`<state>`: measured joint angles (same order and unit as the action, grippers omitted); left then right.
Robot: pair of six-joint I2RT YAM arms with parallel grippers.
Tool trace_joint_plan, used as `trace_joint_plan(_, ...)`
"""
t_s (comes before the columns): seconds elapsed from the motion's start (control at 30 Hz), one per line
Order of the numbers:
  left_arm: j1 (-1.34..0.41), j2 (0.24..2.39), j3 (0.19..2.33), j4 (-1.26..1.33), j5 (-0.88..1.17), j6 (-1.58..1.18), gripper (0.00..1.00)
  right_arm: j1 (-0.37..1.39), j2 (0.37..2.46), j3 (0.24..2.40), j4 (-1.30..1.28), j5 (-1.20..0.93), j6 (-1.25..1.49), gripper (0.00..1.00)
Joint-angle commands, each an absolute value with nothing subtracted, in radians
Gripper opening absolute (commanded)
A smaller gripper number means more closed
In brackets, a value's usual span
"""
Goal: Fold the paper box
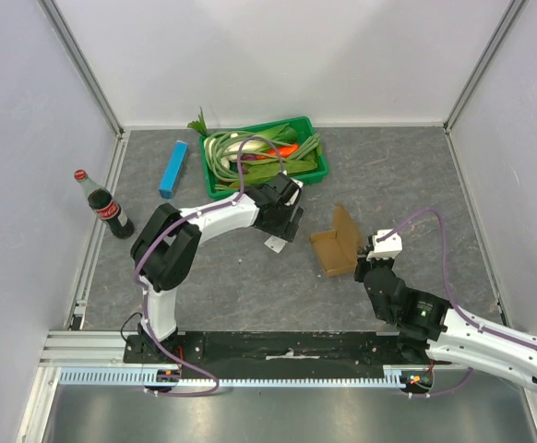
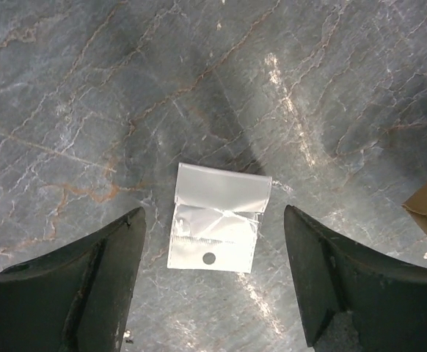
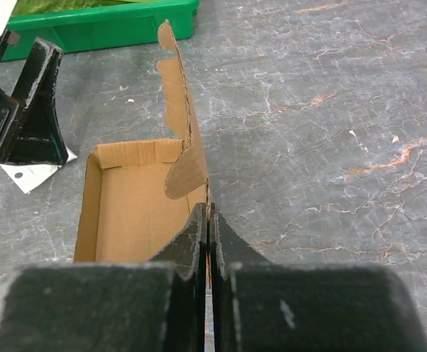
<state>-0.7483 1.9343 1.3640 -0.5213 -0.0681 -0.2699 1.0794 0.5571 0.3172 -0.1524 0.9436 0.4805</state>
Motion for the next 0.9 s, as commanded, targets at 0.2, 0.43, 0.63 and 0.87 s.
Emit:
trace_joint_plan(0.2, -0.752, 2.003, 1.413, -0.531, -0.055, -0.17, 0.76, 1.077, 0.561, 0.347, -0.127, 0.942, 0.471, 0.0)
trace_joint_plan(0.43, -0.753, 2.011, 1.391, -0.526, -0.023, -0.183, 0.6, 1.075, 0.581, 0.345, -0.107, 0.93, 0.462, 0.0)
trace_joint_plan(0.63, -0.756, 1.915, 1.351, -0.529, -0.084, -0.187, 0.47, 1.077, 0.615, 0.341, -0.078, 0.922, 0.462, 0.0)
trace_joint_plan(0.87, -0.755, 1.741, 1.347, -0.561, 0.032, -0.244, 0.43, 1.075, 0.664, 0.328, -0.015, 0.899, 0.439, 0.0)
